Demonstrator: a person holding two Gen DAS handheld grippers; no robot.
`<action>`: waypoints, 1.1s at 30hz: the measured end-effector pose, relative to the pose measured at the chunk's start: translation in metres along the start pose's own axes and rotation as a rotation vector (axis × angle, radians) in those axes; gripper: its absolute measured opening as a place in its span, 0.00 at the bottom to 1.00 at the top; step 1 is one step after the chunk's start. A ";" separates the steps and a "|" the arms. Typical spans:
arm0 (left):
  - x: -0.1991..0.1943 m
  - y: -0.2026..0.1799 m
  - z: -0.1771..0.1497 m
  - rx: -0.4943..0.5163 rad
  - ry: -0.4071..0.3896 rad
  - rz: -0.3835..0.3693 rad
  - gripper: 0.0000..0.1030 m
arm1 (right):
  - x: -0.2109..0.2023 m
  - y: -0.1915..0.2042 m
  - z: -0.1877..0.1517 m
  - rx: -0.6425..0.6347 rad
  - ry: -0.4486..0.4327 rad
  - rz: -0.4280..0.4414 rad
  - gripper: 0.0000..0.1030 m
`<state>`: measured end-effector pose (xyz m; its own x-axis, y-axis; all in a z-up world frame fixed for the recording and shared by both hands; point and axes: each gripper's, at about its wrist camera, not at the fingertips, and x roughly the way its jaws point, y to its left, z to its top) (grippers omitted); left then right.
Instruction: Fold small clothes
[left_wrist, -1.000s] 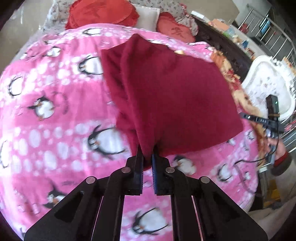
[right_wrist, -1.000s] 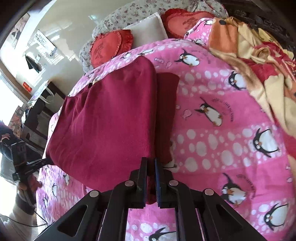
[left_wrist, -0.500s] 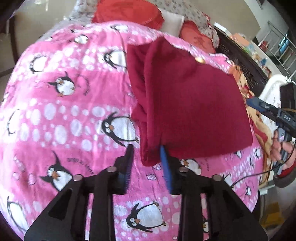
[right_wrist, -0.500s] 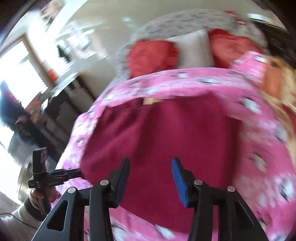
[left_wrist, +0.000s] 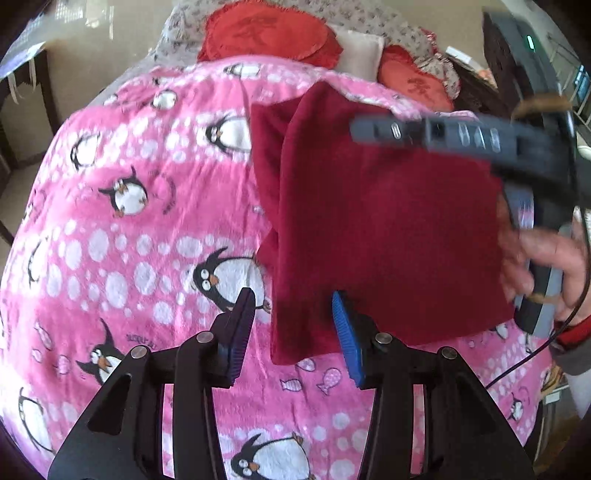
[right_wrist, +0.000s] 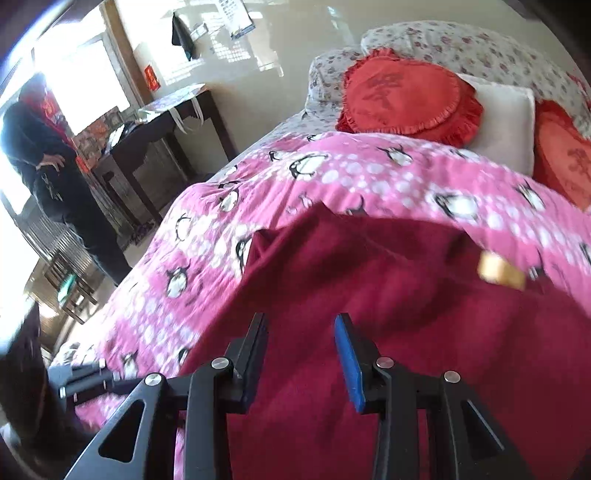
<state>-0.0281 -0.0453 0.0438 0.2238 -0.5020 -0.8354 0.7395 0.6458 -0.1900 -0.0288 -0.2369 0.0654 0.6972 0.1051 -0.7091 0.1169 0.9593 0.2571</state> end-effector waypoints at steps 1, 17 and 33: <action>0.005 0.002 0.000 -0.011 0.010 0.000 0.42 | 0.007 0.001 0.006 -0.006 -0.006 -0.014 0.35; 0.022 0.011 0.000 -0.046 0.025 -0.012 0.43 | 0.067 -0.002 0.048 0.044 0.034 -0.114 0.35; 0.007 0.021 -0.013 -0.105 -0.019 -0.070 0.46 | 0.064 0.010 0.044 0.131 0.093 0.057 0.41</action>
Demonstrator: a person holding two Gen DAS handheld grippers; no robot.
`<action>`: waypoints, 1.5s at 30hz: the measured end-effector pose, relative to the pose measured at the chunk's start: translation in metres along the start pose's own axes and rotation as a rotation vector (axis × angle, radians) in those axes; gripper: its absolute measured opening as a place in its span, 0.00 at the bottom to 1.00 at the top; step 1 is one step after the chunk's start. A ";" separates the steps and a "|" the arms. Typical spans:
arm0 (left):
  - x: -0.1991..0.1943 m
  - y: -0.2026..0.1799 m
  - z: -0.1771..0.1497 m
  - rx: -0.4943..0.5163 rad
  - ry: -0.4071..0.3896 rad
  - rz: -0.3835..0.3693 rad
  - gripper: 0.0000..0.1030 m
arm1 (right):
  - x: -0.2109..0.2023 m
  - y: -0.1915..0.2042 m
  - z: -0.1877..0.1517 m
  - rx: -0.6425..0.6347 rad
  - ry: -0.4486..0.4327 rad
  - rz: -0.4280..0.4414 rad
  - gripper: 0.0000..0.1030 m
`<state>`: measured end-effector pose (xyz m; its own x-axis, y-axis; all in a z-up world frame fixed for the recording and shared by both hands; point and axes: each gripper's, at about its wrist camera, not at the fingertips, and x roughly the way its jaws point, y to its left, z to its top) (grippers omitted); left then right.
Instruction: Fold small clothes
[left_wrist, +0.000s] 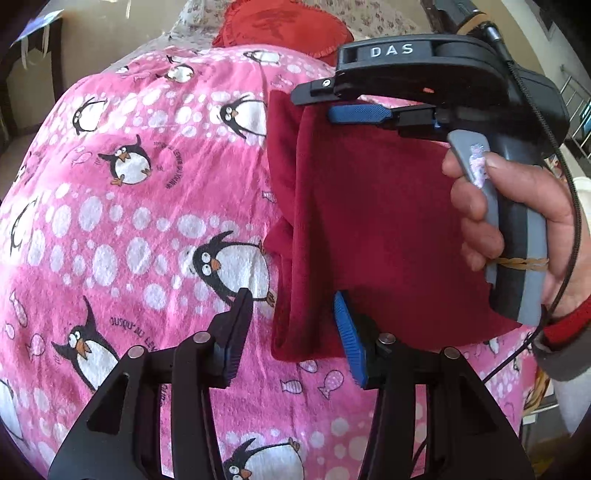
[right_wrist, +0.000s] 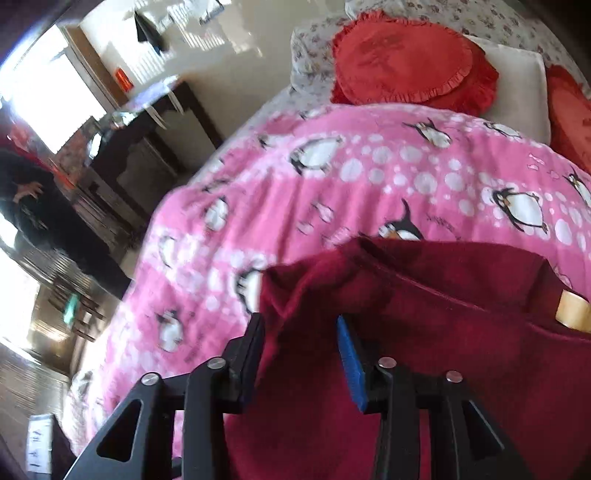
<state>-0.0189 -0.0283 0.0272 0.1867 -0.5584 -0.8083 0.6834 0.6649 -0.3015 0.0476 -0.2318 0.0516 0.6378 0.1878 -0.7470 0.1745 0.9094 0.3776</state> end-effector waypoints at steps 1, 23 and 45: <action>0.000 0.000 0.000 -0.004 -0.004 -0.005 0.46 | 0.004 0.004 0.001 -0.013 0.015 -0.021 0.41; -0.004 0.015 -0.014 -0.109 -0.003 -0.030 0.58 | 0.008 0.019 -0.009 -0.098 0.053 -0.055 0.51; 0.004 0.009 -0.019 -0.096 -0.010 -0.011 0.67 | 0.038 0.050 -0.003 -0.173 0.109 -0.321 0.59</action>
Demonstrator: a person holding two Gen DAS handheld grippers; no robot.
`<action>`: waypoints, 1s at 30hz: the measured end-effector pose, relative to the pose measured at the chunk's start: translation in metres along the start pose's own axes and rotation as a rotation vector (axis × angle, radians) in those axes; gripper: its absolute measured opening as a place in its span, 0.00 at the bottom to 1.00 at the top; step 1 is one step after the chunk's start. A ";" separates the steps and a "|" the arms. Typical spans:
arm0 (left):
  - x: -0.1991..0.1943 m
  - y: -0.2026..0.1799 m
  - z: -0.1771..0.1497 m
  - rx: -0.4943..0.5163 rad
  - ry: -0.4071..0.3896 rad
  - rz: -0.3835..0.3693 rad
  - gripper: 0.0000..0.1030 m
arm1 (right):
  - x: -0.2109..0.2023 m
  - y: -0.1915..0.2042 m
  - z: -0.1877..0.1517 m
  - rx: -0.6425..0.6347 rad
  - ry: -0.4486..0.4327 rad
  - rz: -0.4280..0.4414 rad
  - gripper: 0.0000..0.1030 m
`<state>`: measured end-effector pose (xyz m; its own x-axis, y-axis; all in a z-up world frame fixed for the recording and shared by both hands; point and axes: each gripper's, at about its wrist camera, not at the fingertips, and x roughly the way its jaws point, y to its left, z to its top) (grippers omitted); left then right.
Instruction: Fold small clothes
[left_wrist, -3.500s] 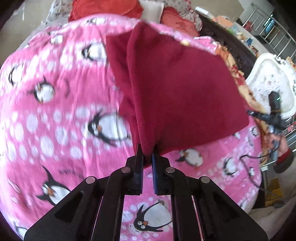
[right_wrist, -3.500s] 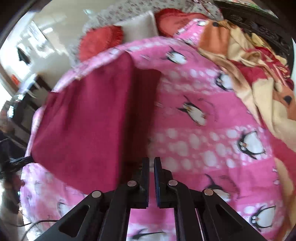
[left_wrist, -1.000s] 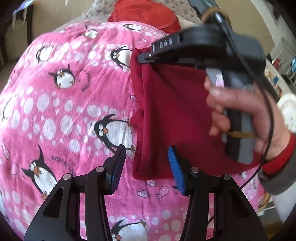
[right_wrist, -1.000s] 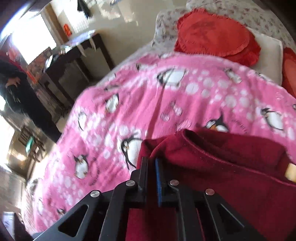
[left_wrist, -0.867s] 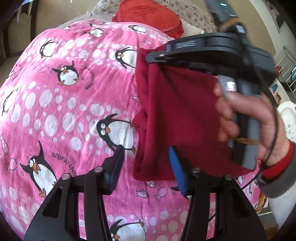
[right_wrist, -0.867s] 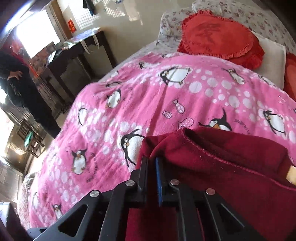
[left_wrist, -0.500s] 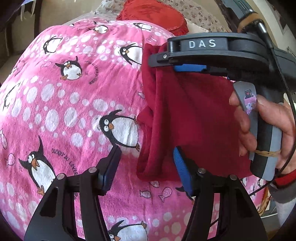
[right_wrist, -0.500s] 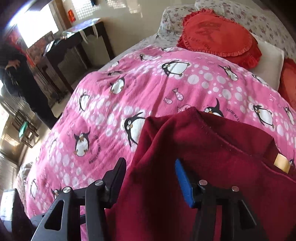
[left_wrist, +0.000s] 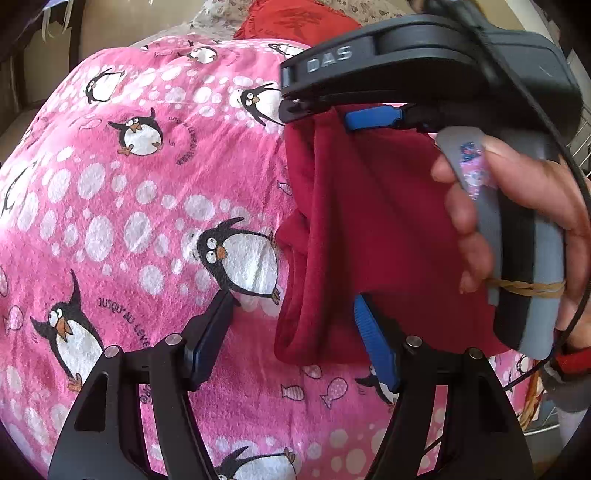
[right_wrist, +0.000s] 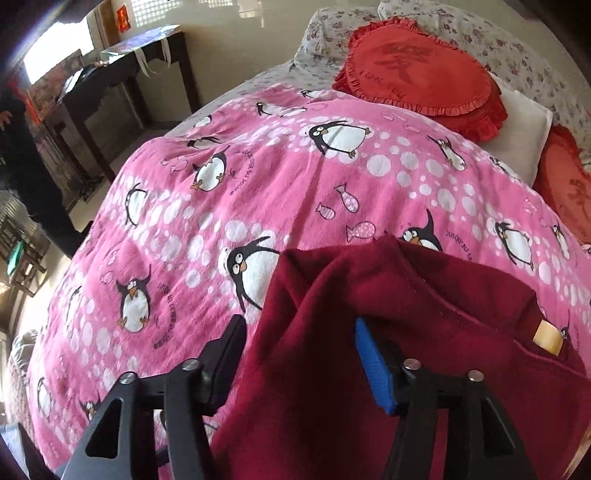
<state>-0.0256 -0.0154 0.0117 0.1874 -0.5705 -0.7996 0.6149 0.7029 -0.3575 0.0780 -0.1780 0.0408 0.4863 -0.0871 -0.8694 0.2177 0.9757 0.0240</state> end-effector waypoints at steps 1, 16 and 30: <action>0.000 0.002 -0.001 -0.002 -0.001 -0.004 0.67 | 0.002 0.002 0.000 -0.005 0.002 -0.017 0.60; -0.002 0.009 0.000 -0.026 -0.012 -0.038 0.69 | 0.001 -0.016 0.000 -0.010 -0.010 0.025 0.24; 0.017 0.009 0.028 -0.087 -0.020 -0.123 0.69 | -0.024 -0.049 -0.011 0.092 -0.046 0.236 0.17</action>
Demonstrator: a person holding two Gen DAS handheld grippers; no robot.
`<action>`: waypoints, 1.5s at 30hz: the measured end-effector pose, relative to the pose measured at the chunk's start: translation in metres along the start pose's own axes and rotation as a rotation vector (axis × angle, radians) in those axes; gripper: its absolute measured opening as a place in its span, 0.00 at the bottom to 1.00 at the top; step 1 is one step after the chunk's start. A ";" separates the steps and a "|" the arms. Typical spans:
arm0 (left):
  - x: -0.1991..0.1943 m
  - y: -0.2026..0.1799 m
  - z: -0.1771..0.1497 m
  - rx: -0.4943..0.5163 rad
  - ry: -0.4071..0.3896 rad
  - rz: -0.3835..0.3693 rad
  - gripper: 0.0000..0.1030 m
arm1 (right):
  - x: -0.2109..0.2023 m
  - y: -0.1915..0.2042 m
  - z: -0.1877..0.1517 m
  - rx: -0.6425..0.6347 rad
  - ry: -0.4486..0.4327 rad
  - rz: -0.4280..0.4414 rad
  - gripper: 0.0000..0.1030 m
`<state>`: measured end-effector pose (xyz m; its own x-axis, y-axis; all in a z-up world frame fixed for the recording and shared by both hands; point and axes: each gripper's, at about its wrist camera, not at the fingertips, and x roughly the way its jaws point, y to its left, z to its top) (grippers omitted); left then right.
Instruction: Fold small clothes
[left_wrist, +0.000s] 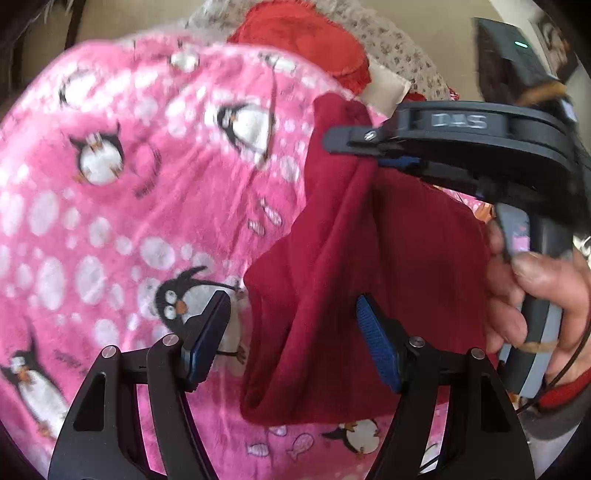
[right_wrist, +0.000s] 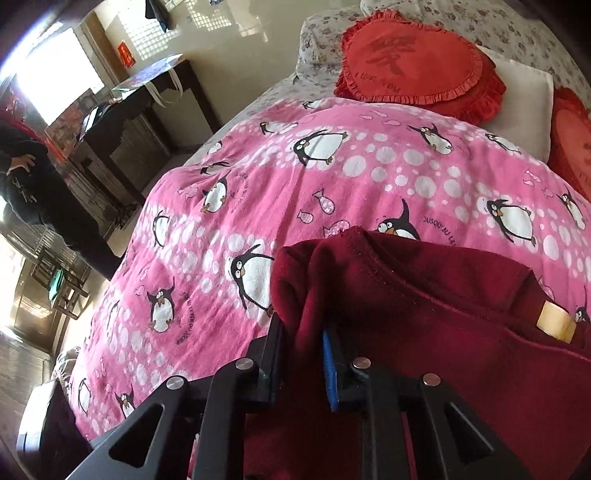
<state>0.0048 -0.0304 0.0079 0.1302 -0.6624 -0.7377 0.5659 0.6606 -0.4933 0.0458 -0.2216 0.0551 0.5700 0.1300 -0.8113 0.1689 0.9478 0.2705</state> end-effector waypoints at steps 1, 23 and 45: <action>0.000 0.001 0.000 -0.003 -0.011 -0.007 0.69 | 0.000 -0.003 0.001 0.000 0.001 0.003 0.17; -0.001 -0.015 -0.015 0.071 -0.009 -0.012 0.25 | -0.010 -0.013 -0.008 0.069 -0.059 0.089 0.15; 0.000 -0.241 -0.069 0.564 0.024 -0.175 0.18 | -0.185 -0.187 -0.130 0.433 -0.325 0.198 0.13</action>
<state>-0.1875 -0.1651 0.0951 -0.0185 -0.7323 -0.6808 0.9238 0.2480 -0.2918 -0.1958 -0.3850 0.0875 0.8303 0.1317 -0.5416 0.3089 0.7001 0.6437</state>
